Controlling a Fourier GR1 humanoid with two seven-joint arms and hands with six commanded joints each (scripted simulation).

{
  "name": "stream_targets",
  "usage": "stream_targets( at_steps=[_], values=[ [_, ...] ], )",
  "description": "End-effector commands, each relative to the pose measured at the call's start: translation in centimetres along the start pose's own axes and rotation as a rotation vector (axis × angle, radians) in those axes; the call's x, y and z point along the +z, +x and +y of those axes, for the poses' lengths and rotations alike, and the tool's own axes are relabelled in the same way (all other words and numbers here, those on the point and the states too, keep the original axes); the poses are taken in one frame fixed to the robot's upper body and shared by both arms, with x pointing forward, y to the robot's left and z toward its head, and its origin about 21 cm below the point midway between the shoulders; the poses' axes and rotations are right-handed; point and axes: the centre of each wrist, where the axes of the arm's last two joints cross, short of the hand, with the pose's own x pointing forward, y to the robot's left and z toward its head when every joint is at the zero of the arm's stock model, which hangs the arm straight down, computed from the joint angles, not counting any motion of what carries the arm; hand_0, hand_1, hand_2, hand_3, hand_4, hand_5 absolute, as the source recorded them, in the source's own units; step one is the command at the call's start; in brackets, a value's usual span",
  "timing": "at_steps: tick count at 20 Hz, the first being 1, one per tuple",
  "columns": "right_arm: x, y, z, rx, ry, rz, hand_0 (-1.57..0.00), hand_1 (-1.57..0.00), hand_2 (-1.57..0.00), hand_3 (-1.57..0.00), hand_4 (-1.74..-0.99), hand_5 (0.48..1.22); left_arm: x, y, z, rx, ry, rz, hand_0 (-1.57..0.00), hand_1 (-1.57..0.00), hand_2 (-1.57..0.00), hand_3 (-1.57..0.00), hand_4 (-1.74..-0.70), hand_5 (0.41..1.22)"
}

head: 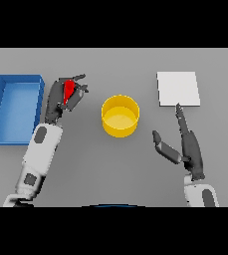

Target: Pick up the red beaker and tilt it to pour out 1 green nut into yellow bowl. Pick up the yellow bowl and place it on the metallic measuring scale.

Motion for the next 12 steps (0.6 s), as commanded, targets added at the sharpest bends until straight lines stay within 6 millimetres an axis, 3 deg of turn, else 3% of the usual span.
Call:
stream_targets(
  at_steps=[1,5,12],
  values=[
    [-0.2,0.4,-0.2,0.007,-0.006,-0.02,0.0,0.0,0.0,0.0,-1.108,0.656,-0.3,0.7,0.4,-0.051,-0.029,-0.017,-1.54,-1.54,-1.54,-1.53,-1.73,1.13],
    [-0.3,-0.1,-0.3,0.014,-0.01,-0.003,0.0,0.0,0.0,0.0,-1.092,0.661,-1.3,3.1,0.7,-0.351,-0.18,-0.086,-1.56,-1.56,-1.56,-1.55,-1.74,1.136],
    [0.2,0.4,0.1,0.005,0.01,-0.02,0.0,0.0,0.0,0.0,-1.096,0.67,-2.3,5.8,0.6,-0.573,-0.312,-0.114,-1.56,-1.56,-1.56,-1.56,-1.74,1.149]
  ],
)
